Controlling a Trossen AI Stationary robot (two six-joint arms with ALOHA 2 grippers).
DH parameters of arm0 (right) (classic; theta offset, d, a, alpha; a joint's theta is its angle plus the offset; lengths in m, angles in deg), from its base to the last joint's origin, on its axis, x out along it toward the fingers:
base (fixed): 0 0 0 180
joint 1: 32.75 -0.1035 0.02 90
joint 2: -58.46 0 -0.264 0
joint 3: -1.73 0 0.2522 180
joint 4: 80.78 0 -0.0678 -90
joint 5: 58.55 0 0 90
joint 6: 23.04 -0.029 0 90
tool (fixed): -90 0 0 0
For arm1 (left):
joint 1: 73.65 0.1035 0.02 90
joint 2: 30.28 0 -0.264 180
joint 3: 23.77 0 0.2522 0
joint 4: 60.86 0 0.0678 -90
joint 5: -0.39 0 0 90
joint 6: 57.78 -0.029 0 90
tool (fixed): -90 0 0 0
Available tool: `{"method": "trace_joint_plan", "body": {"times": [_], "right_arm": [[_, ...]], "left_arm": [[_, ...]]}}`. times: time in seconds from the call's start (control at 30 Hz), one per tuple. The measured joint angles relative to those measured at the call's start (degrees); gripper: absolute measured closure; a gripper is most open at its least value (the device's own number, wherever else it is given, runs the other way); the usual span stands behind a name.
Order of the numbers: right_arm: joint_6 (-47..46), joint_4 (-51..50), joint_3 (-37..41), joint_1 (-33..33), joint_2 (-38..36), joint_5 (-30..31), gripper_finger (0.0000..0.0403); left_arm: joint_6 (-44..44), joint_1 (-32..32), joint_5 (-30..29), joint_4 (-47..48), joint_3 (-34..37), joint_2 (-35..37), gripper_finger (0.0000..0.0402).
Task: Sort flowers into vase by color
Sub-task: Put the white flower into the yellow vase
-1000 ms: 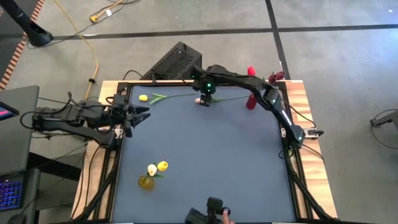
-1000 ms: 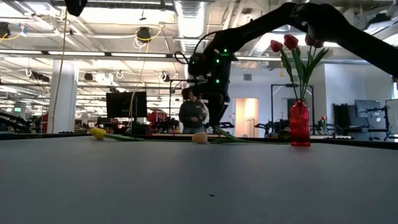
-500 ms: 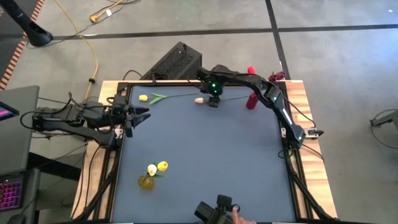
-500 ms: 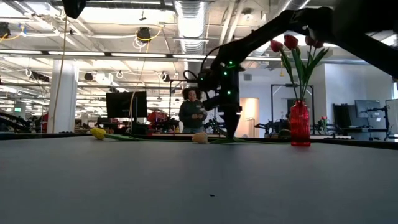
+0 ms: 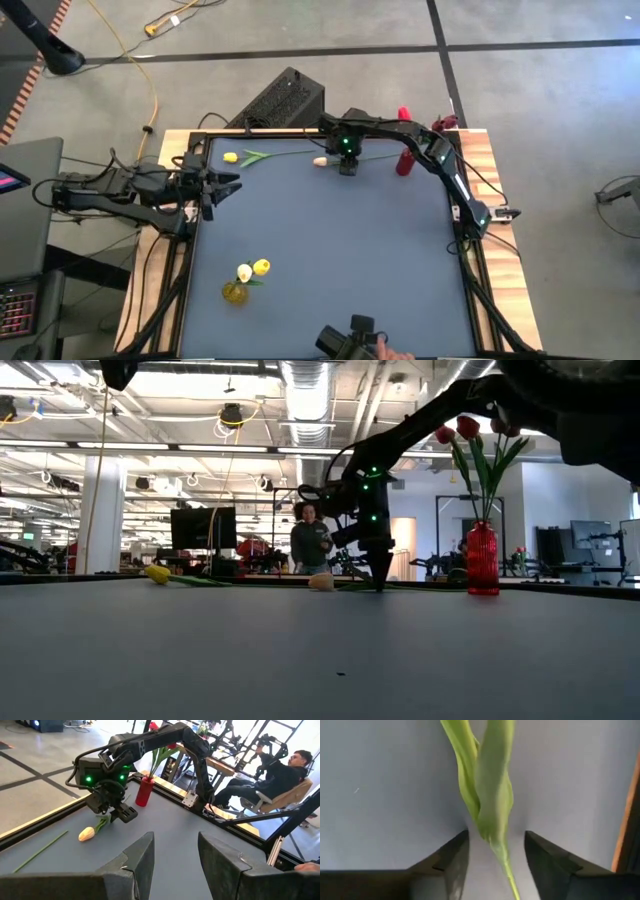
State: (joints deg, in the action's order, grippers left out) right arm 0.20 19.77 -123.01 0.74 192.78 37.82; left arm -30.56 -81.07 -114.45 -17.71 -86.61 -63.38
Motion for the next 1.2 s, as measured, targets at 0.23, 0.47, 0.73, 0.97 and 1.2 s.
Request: {"method": "trace_joint_plan", "body": {"times": [0.23,0.47,0.73,0.97,1.2], "right_arm": [[0.72,0.15,0.02,-0.38,0.0,-0.22,0.0314],[2.08,0.04,0.0,-1.64,-0.29,-3.41,0.0376],[4.24,5.23,-0.02,-4.06,-4.73,-5.16,0.0358],[3.44,10.72,-0.07,-5.79,-13.48,-8.71,0.0365],[-3.93,14.94,-0.09,-7.91,-23.57,-15.93,0.0365]], "left_arm": [[0.24,0.0,0.02,-0.02,0.0,0.0,0.0262],[0.26,0.0,0.01,0.06,0.0,0.0,0.0262],[-0.19,0.0,0.02,1.19,0.0,-0.02,0.0262],[-2.14,0.0,-0.01,1.2,0.0,-0.02,0.0262],[-4.53,0.0,-0.39,1.45,0.0,-0.02,0.0262]]}}
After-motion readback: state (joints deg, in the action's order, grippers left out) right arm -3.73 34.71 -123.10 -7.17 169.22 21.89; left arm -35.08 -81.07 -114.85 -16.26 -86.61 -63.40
